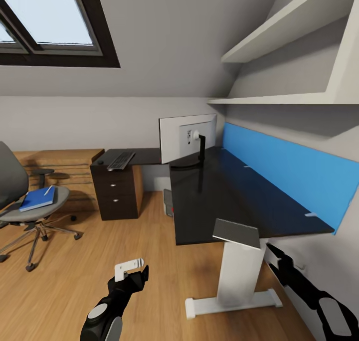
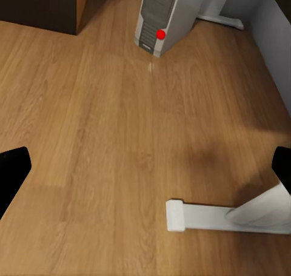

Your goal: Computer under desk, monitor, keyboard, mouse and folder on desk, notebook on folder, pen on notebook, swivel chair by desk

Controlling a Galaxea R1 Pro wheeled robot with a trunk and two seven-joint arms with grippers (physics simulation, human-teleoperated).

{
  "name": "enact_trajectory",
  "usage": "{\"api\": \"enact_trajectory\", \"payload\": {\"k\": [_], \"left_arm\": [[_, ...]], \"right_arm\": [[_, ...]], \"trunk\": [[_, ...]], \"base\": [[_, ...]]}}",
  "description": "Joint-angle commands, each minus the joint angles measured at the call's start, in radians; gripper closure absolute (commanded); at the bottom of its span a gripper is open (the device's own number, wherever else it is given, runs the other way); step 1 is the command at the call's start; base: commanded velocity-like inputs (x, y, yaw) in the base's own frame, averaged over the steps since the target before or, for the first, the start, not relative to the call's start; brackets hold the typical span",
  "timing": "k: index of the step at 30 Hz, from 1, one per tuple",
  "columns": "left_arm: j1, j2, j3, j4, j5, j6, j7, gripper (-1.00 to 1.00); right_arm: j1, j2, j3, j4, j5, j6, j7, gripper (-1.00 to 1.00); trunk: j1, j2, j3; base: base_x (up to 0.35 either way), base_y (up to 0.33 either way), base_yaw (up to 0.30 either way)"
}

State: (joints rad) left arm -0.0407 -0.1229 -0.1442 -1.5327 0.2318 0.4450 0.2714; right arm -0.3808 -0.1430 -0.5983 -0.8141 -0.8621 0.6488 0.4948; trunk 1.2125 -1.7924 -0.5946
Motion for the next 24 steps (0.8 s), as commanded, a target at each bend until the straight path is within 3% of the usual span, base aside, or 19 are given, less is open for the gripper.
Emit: {"api": "enact_trajectory", "payload": {"k": [1, 24], "left_arm": [[-0.001, 0.0, -0.001, -0.001, 0.011, 0.003, 0.009, -1.0], [-0.001, 0.0, -0.001, -0.001, 0.011, 0.006, 0.009, -1.0]], "right_arm": [[-0.001, 0.0, -0.003, 0.0, -0.003, 0.008, 0.0, -1.0], [-0.001, 0.025, 0.003, 0.003, -0.002, 0.014, -0.004, -1.0]], "trunk": [[0.0, 0.0, -0.001], [0.0, 0.0, -0.001]], "base": [[0.175, 0.0, 0.0], [0.086, 0.035, 0.0]]}}
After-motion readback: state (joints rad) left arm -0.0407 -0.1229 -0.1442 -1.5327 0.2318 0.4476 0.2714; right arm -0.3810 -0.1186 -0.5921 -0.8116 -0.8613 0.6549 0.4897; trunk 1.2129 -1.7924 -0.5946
